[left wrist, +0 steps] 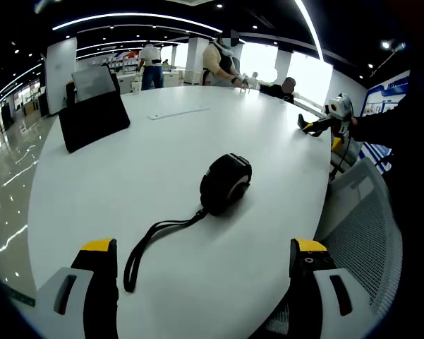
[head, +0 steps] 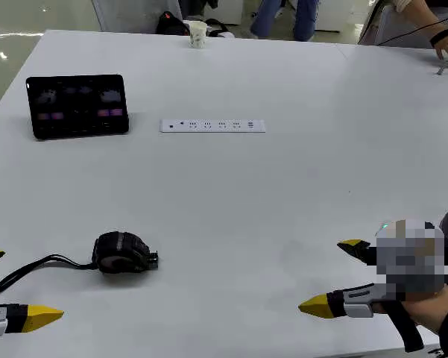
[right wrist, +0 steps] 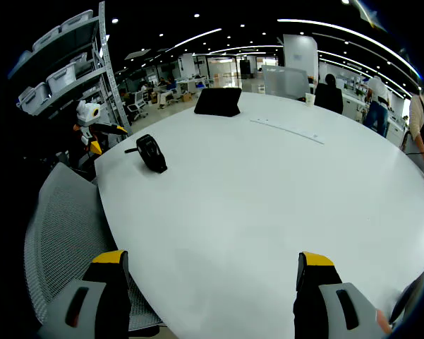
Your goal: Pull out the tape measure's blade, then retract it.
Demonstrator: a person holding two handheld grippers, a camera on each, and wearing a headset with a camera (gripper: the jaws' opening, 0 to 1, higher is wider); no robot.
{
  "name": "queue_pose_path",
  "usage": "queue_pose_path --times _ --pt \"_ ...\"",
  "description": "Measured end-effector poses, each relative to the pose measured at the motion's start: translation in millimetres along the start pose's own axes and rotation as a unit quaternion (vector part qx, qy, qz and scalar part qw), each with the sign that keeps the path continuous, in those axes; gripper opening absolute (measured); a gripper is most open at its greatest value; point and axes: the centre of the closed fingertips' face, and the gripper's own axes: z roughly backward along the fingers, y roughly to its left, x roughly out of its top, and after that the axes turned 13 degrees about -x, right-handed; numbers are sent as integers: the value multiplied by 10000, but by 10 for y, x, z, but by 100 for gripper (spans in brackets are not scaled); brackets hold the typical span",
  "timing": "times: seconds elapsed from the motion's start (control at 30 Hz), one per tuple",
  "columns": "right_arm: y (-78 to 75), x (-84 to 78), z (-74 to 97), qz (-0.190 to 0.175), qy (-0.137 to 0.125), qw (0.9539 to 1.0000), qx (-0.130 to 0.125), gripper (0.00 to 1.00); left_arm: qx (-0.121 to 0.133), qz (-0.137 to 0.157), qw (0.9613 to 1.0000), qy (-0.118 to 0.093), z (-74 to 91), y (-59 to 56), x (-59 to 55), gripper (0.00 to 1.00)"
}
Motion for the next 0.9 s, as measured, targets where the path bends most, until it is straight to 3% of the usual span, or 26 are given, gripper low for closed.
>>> queue_pose_path --times 0.47,0.77,0.9 --pt "34 -18 9 105 -3 9999 34 99 6 9 10000 -8 26 8 1 99" --pt "-13 105 2 380 -429 9983 -73 99 -57 -181 9998 49 -9 -17 44 99" --pt "-9 136 -22 534 -479 9974 -46 99 -114 -386 9992 40 -42 -10 95 99"
